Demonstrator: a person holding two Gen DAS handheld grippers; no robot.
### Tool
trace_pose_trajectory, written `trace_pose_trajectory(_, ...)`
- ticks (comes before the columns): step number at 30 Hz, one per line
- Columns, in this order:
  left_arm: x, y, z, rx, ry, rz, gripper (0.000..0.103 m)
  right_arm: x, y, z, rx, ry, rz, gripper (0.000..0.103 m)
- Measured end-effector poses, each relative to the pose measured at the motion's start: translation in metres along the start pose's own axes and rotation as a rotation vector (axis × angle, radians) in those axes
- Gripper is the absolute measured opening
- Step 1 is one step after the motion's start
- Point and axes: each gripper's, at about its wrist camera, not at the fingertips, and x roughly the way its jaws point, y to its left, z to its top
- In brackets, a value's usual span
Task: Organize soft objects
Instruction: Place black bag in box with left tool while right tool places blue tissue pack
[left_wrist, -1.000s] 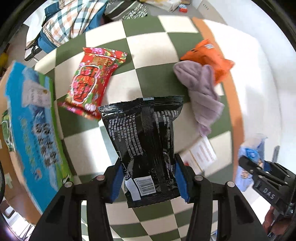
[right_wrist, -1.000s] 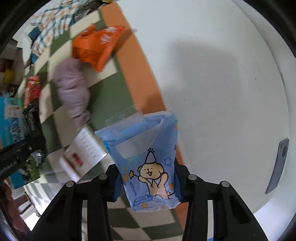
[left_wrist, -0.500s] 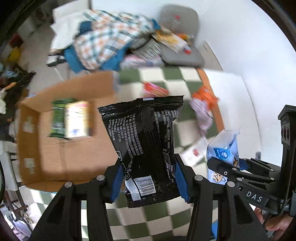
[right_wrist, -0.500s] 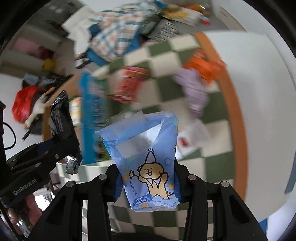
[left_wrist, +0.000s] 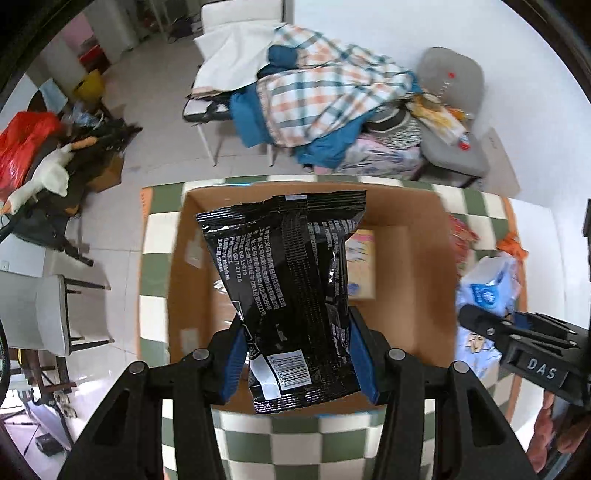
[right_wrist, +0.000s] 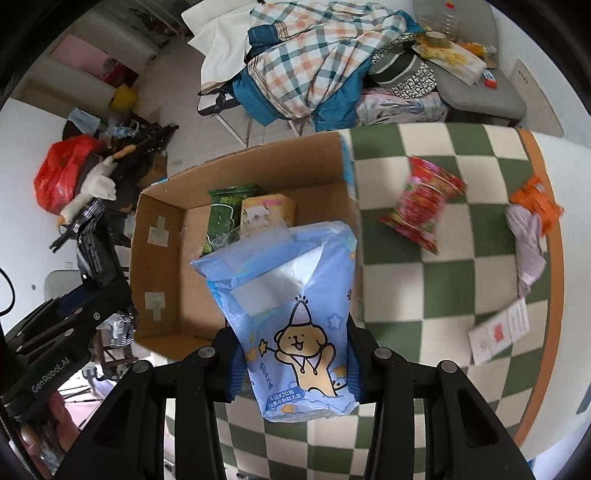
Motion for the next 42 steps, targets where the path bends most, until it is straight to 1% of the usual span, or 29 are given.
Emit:
trace_pose_trajectory(2,0.014,0.016,0.01,-0.024,0.018,-0.003,0.047,0.015,0.011,0.013,0.003,0.008,-0.031,0.045)
trace_pose_trajectory(5,0.041,0.039,0.026,-0.064,0.062,-0.025,0.047,0.034,0.022,0.03,0.013,0.018,-0.081,0.045)
trace_pose_trajectory(7,0.055,0.048,0.034,-0.072,0.085,-0.028,0.048,0.051,0.022,0.042,0.023,0.022,-0.105,0.045)
trace_pose_trajectory(12,0.096,0.062,0.052,-0.074,0.148,-0.017,0.048,0.079,0.028,0.063,0.042,0.041,-0.163,0.045)
trace_pose_trajectory(15,0.114,0.064,0.059,-0.067,0.185,-0.04,0.049,0.093,0.028,0.071,0.053,0.049,-0.184,0.045)
trace_pose_trajectory(17,0.126,0.066,0.063,-0.071,0.21,-0.036,0.05,0.099,0.028,0.075,0.058,0.046,-0.201,0.045)
trace_pose_trajectory(18,0.132,0.066,0.064,-0.07,0.228,-0.026,0.051,0.103,0.028,0.077,0.059,0.045,-0.214,0.048)
trace_pose_trajectory(19,0.136,0.067,0.065,-0.068,0.243,-0.021,0.051,0.105,0.027,0.078,0.064,0.042,-0.218,0.048)
trace_pose_trajectory(20,0.141,0.067,0.065,-0.071,0.264,-0.02,0.051,0.107,0.026,0.08,0.073,0.037,-0.221,0.053)
trace_pose_trajectory(21,0.144,0.068,0.065,-0.075,0.278,-0.028,0.052,0.109,0.025,0.081,0.075,0.037,-0.224,0.062)
trace_pose_trajectory(22,0.145,0.068,0.064,-0.075,0.284,-0.037,0.053,0.111,0.025,0.082,0.077,0.035,-0.228,0.066)
trace_pose_trajectory(23,0.145,0.068,0.064,-0.071,0.286,-0.034,0.056,0.111,0.025,0.083,0.076,0.029,-0.233,0.074)
trace_pose_trajectory(24,0.144,0.069,0.063,-0.067,0.284,-0.024,0.062,0.11,0.025,0.083,0.072,0.024,-0.236,0.081)
trace_pose_trajectory(25,0.143,0.071,0.063,-0.067,0.279,-0.024,0.066,0.109,0.026,0.083,0.069,0.017,-0.24,0.083)
trace_pose_trajectory(26,0.141,0.072,0.062,-0.071,0.272,-0.031,0.068,0.108,0.026,0.082,0.069,0.012,-0.239,0.083)
trace_pose_trajectory(28,0.138,0.074,0.062,-0.073,0.258,-0.043,0.089,0.106,0.026,0.081,0.072,0.011,-0.229,0.084)
trace_pose_trajectory(29,0.134,0.074,0.061,-0.071,0.247,-0.052,0.089,0.105,0.025,0.08,0.073,0.013,-0.226,0.086)
trace_pose_trajectory(30,0.131,0.074,0.06,-0.071,0.241,-0.056,0.089,0.105,0.024,0.079,0.072,0.018,-0.22,0.091)
trace_pose_trajectory(31,0.129,0.075,0.059,-0.069,0.237,-0.053,0.092,0.104,0.023,0.078,0.075,0.022,-0.213,0.093)
trace_pose_trajectory(33,0.123,0.074,0.056,-0.062,0.22,-0.053,0.096,0.103,0.023,0.074,0.07,0.025,-0.208,0.094)
trace_pose_trajectory(35,0.116,0.074,0.053,-0.067,0.206,-0.056,0.096,0.102,0.022,0.069,0.067,0.029,-0.207,0.095)
trace_pose_trajectory(38,0.104,0.072,0.047,-0.064,0.173,-0.058,0.096,0.101,0.024,0.058,0.044,0.041,-0.207,0.103)
trace_pose_trajectory(41,0.091,0.068,0.039,-0.053,0.134,-0.043,0.097,0.099,0.028,0.046,0.017,0.039,-0.222,0.103)
trace_pose_trajectory(42,0.087,0.068,0.036,-0.053,0.125,-0.04,0.1,0.098,0.03,0.042,0.008,0.04,-0.223,0.103)
